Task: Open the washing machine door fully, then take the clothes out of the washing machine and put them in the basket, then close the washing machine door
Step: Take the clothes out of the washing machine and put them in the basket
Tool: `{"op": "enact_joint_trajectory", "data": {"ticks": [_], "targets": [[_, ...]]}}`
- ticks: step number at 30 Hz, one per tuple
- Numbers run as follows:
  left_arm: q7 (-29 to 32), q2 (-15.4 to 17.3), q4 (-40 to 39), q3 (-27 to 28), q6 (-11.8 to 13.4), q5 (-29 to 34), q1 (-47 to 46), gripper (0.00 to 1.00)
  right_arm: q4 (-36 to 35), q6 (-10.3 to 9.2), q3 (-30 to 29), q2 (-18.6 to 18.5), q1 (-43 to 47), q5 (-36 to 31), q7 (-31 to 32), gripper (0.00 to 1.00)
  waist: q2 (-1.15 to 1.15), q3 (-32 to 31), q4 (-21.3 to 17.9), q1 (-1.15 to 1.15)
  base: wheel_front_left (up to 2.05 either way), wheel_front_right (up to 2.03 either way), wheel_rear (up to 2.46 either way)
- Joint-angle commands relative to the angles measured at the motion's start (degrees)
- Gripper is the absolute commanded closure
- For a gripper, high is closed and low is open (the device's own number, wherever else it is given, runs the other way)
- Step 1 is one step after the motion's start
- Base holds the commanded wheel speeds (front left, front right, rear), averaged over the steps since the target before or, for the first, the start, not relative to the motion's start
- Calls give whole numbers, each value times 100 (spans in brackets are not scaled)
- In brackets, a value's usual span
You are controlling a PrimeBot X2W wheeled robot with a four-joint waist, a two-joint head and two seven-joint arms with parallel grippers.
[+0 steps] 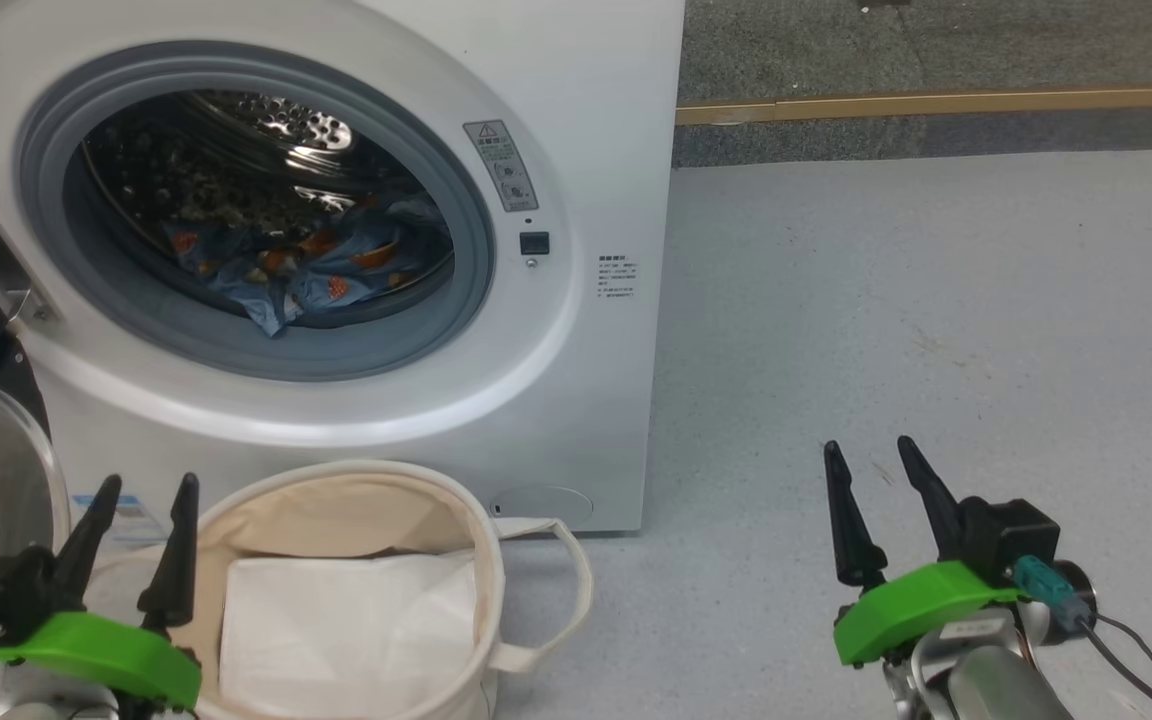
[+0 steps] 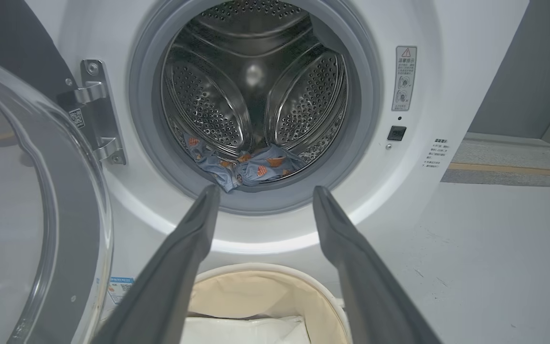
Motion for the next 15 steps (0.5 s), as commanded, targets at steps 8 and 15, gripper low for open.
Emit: {"op": "enact_joint_trajectory", "data": {"ticks": [8,15], "targets": [[-103,172,52,208,270,261,-613,0,-314,5,153,38,-238,1,-70,0,0,89,-7,0,0,0,0],[72,-6,507,146,352,216,-1350,0,-442,5,184,42,-311,0,-70,0,0,291,-51,0,0,0,0]]}}
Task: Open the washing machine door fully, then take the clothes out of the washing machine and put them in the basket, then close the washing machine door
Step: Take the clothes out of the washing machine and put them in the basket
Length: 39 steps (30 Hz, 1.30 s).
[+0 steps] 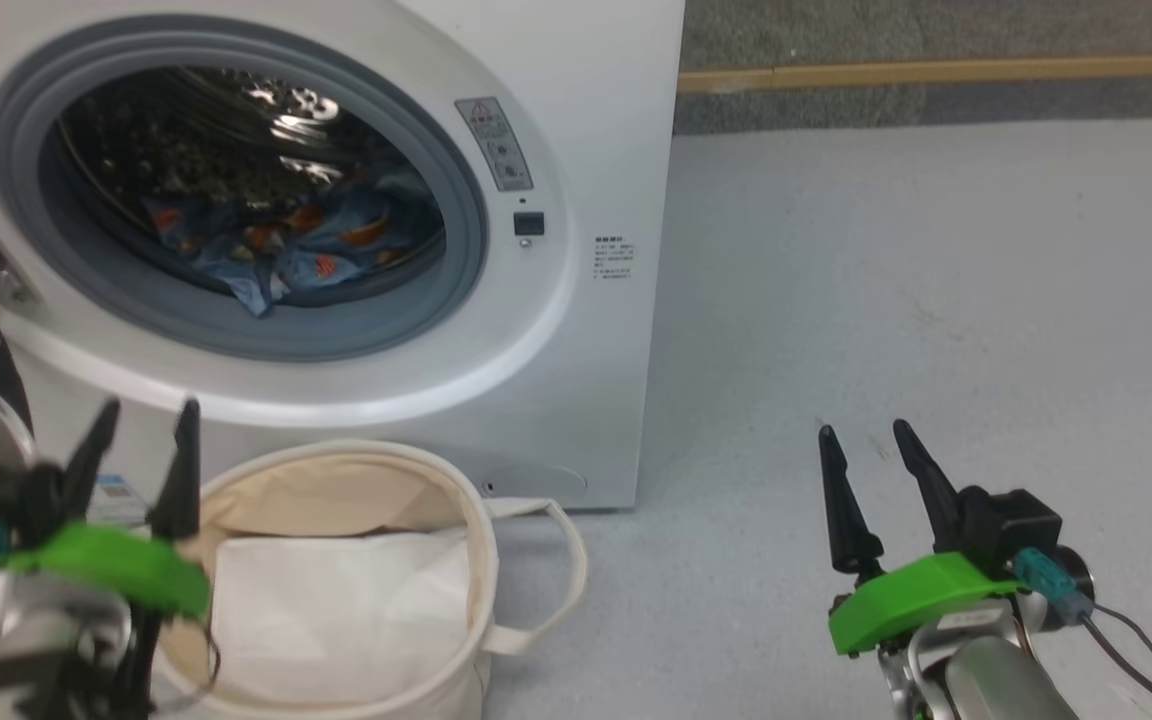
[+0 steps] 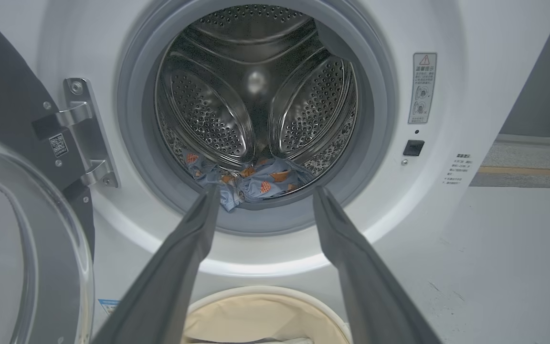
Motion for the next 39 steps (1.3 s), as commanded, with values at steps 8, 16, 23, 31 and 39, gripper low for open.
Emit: {"op": "enact_joint_trajectory", "data": {"ticks": [8,16,23,31,39], "targets": [[592,46,1104,-80,282,303,-2005,0,-420,5,197,46,-519,-34,-70,0,0,773,-119,0,0,0,0],[877,103,2214,-484,319,801,-3490,0,-688,5,198,109,-806,-111,-70,0,0,1630,-268,0,0,0,0],[1378,141,3358,-866,511,1265,-4790,0,-940,5,142,171,-1061,-160,-70,0,0,2426,-404,0,0,0,0],[1752,136,4171,-1130,732,1569,-6037,0,-1159,5,43,200,-1291,-207,-70,0,0,3223,-497,0,0,0,0],[1900,66,4465,-1422,1019,1864,-6958,0,-1312,5,-1,204,-1362,-136,-70,0,0,3712,-463,0,0,0,0]]}}
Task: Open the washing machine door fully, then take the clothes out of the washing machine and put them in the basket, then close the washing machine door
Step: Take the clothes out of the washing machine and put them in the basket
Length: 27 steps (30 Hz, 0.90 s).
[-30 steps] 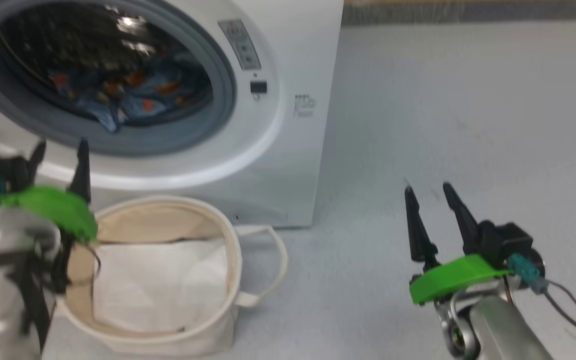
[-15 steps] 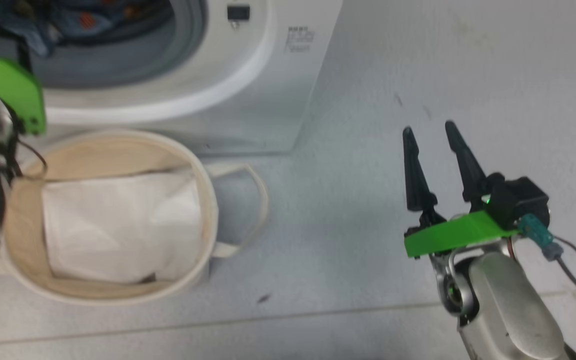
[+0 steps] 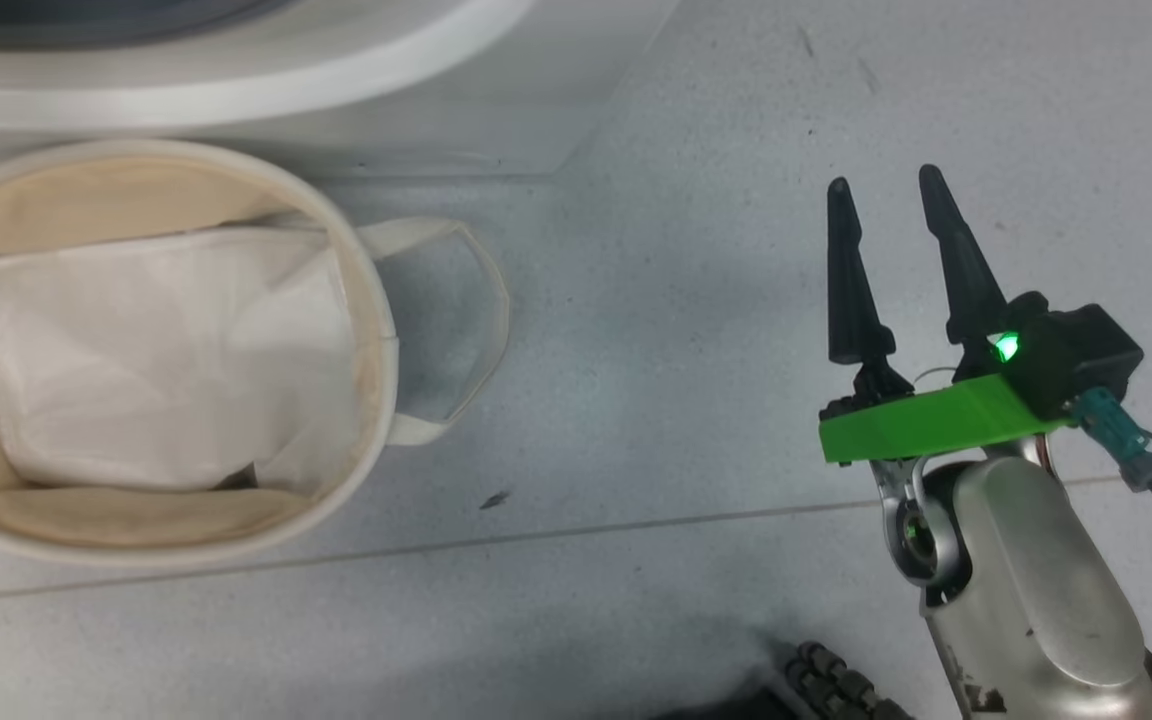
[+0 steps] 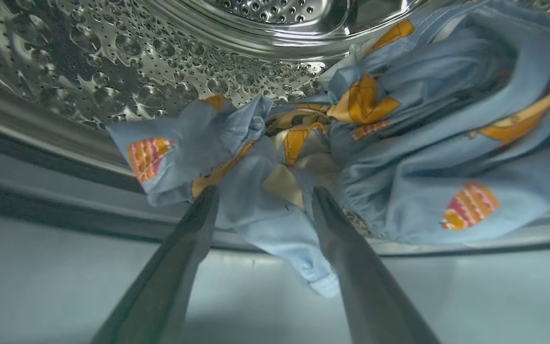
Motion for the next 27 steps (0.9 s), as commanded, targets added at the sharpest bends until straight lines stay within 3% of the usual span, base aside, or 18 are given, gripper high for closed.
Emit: {"op": "enact_joint_trajectory", "data": {"ticks": [1,6,13,14,21,27], "targets": [[54,239,-85,2,102,81,-348,0,-217,5,75,64,-4,20,-29,0,0,135,11,-1,0,0,0],[353,268,39,-144,308,207,-583,0,-276,5,92,65,-49,31,-29,0,0,299,29,-1,0,0,0],[630,237,104,-293,304,259,-694,0,-292,5,80,65,-66,6,-29,0,0,418,97,-1,0,0,0],[615,227,107,-316,282,264,-694,100,-289,5,77,65,-67,3,-29,0,0,420,104,-1,0,0,0],[512,222,125,-334,294,201,-657,100,-242,5,67,65,-78,4,-29,0,0,388,121,-1,0,0,0],[-45,152,128,-169,319,-45,-541,100,-163,5,30,65,-44,-10,-29,0,0,236,155,-1,0,0,0]]}}
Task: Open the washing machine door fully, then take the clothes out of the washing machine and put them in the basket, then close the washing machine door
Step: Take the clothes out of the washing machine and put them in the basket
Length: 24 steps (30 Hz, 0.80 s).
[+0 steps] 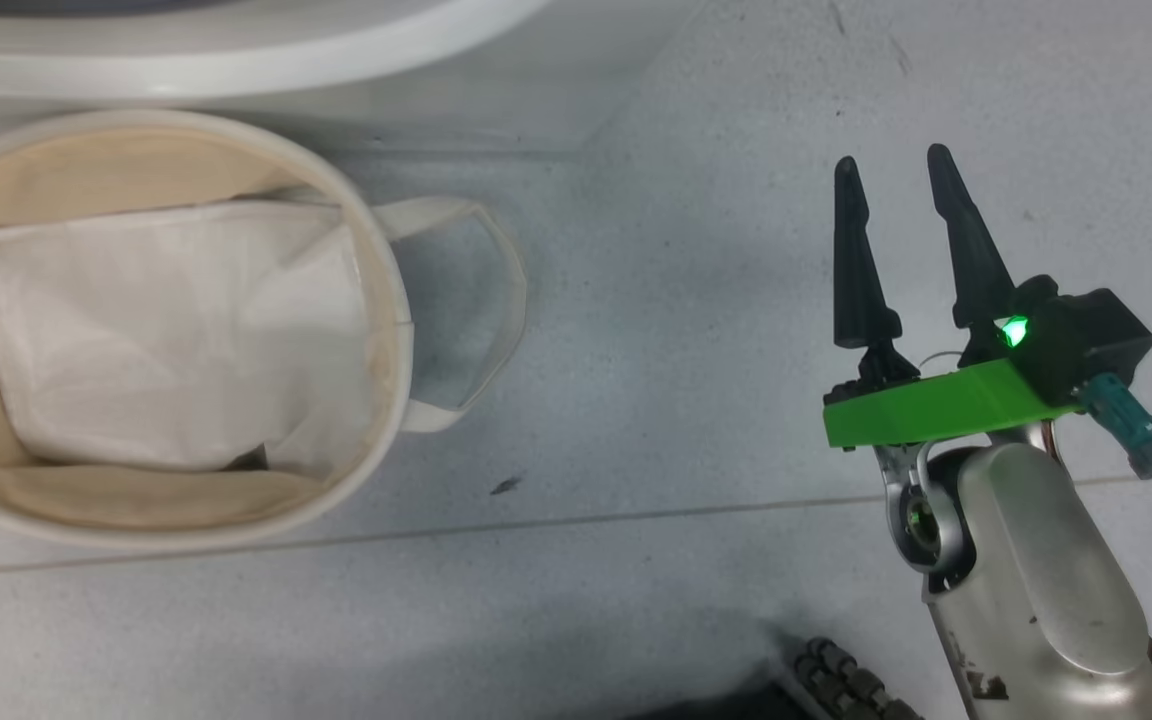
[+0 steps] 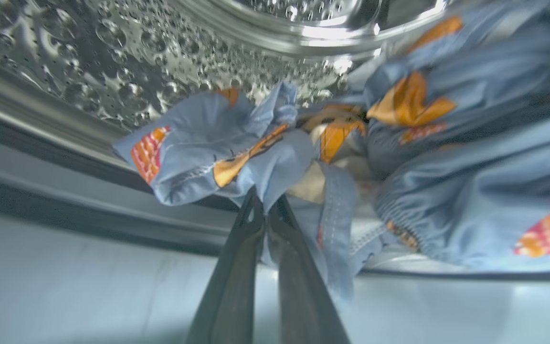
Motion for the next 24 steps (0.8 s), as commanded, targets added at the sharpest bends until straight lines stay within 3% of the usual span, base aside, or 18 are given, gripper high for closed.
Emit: {"op": "enact_joint_trajectory", "data": {"ticks": [1,5,12,14,24], "targets": [[-209,185,-108,152,21,-125,-48,100,-128,5,56,61,117,-19,-28,0,0,-97,18,-1,0,0,0],[-894,112,-143,473,-160,-528,249,100,-26,5,25,61,196,-42,-28,0,0,-371,60,-1,0,0,0],[-1970,19,-193,817,-938,-1055,1042,100,234,5,65,61,329,-48,-28,0,0,-1059,131,-1,0,0,0],[-2123,-6,-419,965,-1269,-1239,1492,100,370,5,87,61,397,-43,-28,0,0,-1387,164,-1,0,0,0],[-2143,-41,-2897,1786,-1409,-1150,3715,100,768,5,129,61,747,-36,-28,0,0,-2471,335,-1,0,0,0]]}}
